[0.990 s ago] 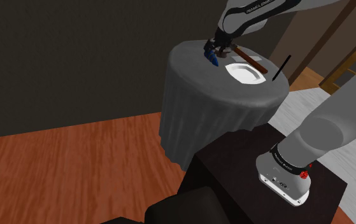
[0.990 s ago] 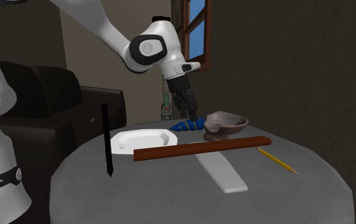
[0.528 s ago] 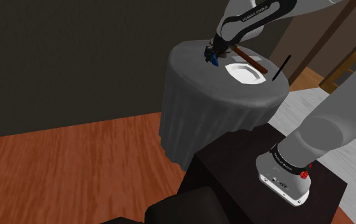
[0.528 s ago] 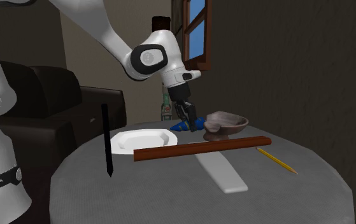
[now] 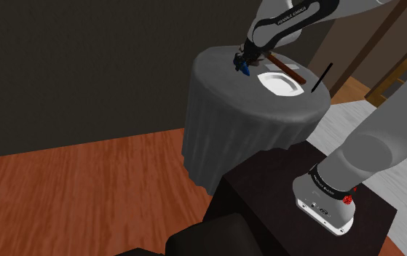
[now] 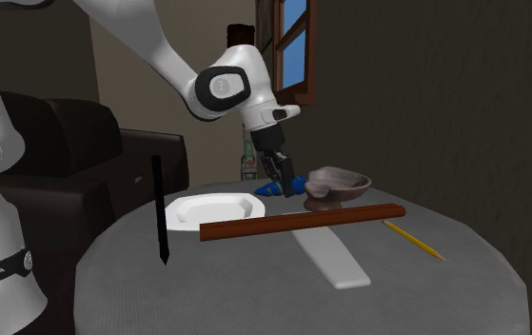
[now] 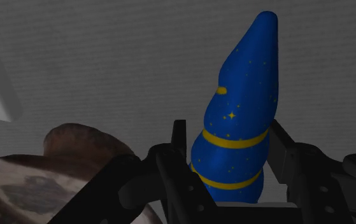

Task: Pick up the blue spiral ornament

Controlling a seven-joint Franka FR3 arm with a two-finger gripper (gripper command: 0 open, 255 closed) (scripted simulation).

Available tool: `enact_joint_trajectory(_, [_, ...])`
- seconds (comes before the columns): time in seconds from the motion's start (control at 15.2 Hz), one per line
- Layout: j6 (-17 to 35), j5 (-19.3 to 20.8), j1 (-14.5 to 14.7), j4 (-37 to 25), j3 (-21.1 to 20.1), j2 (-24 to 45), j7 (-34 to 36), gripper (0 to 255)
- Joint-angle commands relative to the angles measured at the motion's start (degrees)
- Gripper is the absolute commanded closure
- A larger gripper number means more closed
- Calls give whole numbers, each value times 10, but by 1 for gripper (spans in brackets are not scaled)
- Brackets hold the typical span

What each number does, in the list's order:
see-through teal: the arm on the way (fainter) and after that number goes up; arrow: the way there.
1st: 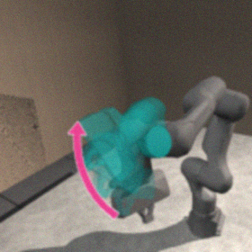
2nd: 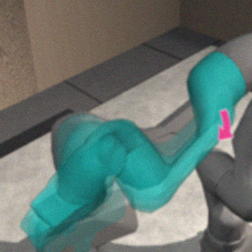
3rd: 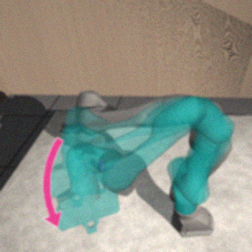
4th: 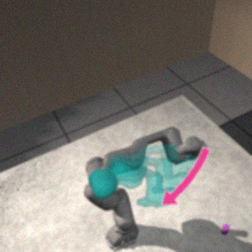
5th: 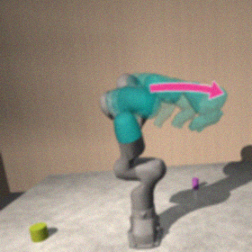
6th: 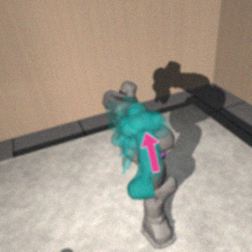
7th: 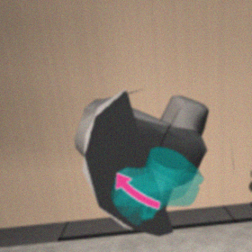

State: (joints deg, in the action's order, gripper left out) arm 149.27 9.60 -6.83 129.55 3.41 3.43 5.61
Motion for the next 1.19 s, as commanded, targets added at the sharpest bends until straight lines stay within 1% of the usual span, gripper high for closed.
enact_joint_trajectory(0.0, [-2,0,0,-1,0,1,0,255])
enact_joint_trajectory(0.99, [-114,-16,2,-53,-3,-60,-19,255])
enact_joint_trajectory(1.12, [-115,-16,2,-54,-3,-60,-19,255])
